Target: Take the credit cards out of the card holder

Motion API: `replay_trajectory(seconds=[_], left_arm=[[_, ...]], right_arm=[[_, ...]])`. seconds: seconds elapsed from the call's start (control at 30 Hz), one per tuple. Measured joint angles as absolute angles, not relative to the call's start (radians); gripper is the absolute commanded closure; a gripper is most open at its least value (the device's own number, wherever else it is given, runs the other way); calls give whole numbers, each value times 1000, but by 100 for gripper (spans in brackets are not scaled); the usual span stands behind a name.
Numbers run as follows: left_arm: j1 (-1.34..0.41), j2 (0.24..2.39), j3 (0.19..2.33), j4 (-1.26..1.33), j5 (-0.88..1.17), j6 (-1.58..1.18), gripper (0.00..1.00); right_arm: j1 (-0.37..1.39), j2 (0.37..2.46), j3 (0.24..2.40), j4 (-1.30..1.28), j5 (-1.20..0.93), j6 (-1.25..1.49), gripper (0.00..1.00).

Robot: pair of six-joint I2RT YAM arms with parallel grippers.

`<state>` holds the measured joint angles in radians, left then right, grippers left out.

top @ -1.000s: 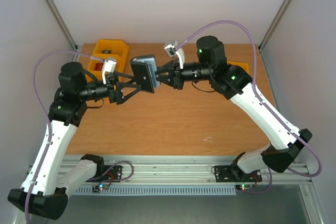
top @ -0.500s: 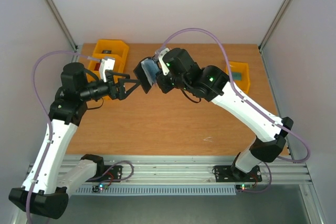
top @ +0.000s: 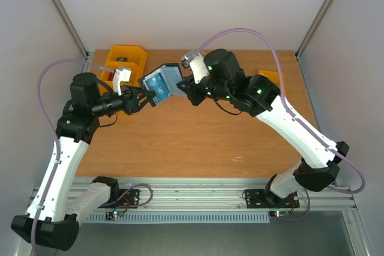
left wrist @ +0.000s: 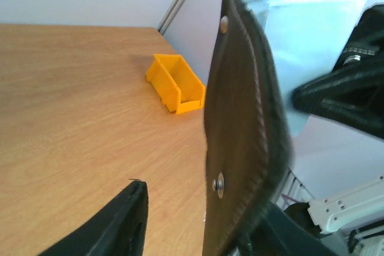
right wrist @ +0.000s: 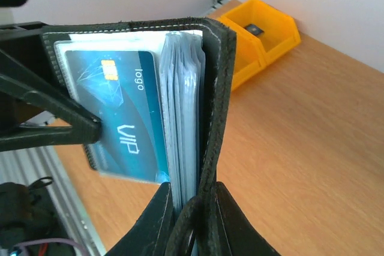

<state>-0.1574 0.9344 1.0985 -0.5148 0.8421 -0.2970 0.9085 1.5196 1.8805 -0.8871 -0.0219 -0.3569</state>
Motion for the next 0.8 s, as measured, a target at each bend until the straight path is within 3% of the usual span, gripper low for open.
replay_trajectory(seconds=[0.27, 0.5, 0.6, 0.63, 0.77, 0.8], left_arm=[[-146, 920, 1084, -470, 936, -318, 63], [-145, 909, 1052, -360, 1075, -411, 96], [-146, 902, 1047, -318, 1128, -430, 100], [-146, 900, 1044, -306, 1139, -440, 100], [-146, 896, 1029, -258, 1158, -485, 100], [-146, 896, 1029, -267, 1146, -490, 100]], right_arm=[[833, 1451, 1835, -842, -308, -376, 99], [795, 1451, 1828, -833, -466, -386, 99], [773, 1451, 1826, -829, -503, -385, 99], [767, 1451, 1825, -827, -519, -385, 94], [735, 1451, 1822, -821, -572, -381, 55], [729, 1451, 1822, -820, -574, -377, 49]])
